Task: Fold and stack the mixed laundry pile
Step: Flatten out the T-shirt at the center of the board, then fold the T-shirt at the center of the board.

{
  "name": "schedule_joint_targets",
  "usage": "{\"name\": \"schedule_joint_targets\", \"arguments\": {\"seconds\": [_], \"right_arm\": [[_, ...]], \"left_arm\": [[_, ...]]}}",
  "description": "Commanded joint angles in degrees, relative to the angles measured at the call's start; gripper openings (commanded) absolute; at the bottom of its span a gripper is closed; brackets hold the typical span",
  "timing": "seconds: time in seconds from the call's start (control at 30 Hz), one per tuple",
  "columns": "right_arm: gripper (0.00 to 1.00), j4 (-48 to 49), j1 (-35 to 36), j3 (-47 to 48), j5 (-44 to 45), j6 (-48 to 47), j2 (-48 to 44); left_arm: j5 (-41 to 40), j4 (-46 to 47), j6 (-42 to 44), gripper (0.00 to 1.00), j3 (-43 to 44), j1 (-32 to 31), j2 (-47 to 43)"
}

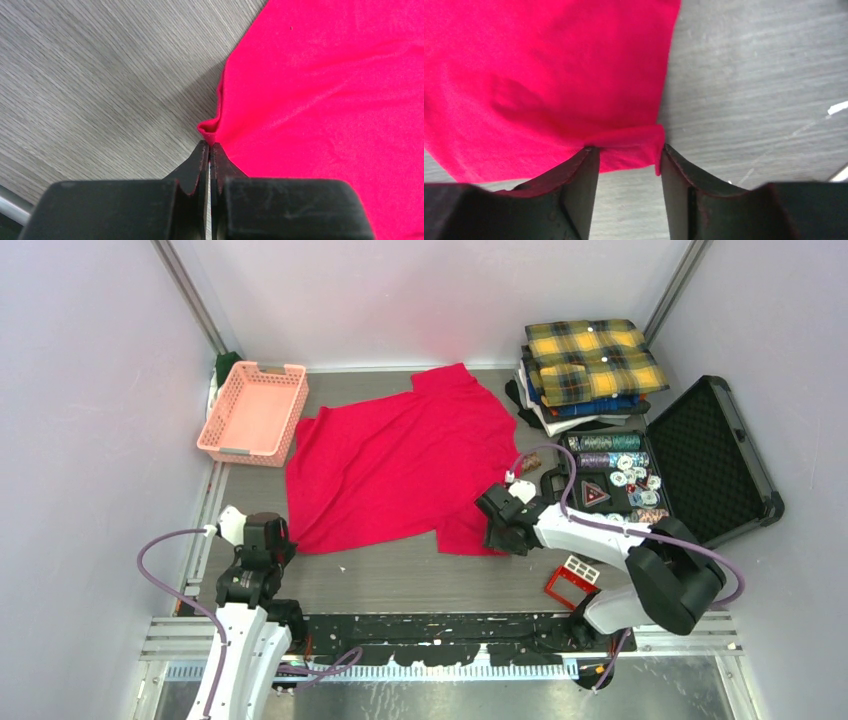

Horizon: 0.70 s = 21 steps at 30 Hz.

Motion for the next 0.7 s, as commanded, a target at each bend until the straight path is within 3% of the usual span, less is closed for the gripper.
{"name": "schedule_joint_targets", "arguments": {"seconds": [0.0, 0.13, 0.23, 0.5, 0.67], "right_arm": [[0.38, 8.08, -0.82, -0.77, -0.92, -0.69, 4.23], [0.02, 6.04, -0.89, -0.35, -0.6, -1.62, 1.05], [0.01, -0.48, -0.82, 0.78, 0.87, -1.05, -4.34], [0.01, -27.11, 3.04, 1.21, 3.77, 12.5, -24.58], [0.01, -32.12, 5.03, -2.2, -0.82, 19.02, -30.87]], "left_arm": [[-0.71, 2.82, 0.51, 0.0, 0.09, 0.42, -0.02], [-0.94, 3.38, 0.86, 0.0, -0.06, 0.42, 0.02], [-0.66, 3.77, 1.21, 0.0, 0.12, 0.42, 0.21], [2.33, 0.93, 1.21, 0.0, 3.53, 0.42, 1.5], [3.34, -1.24, -0.04, 0.0, 3.69, 0.42, -0.56]]}}
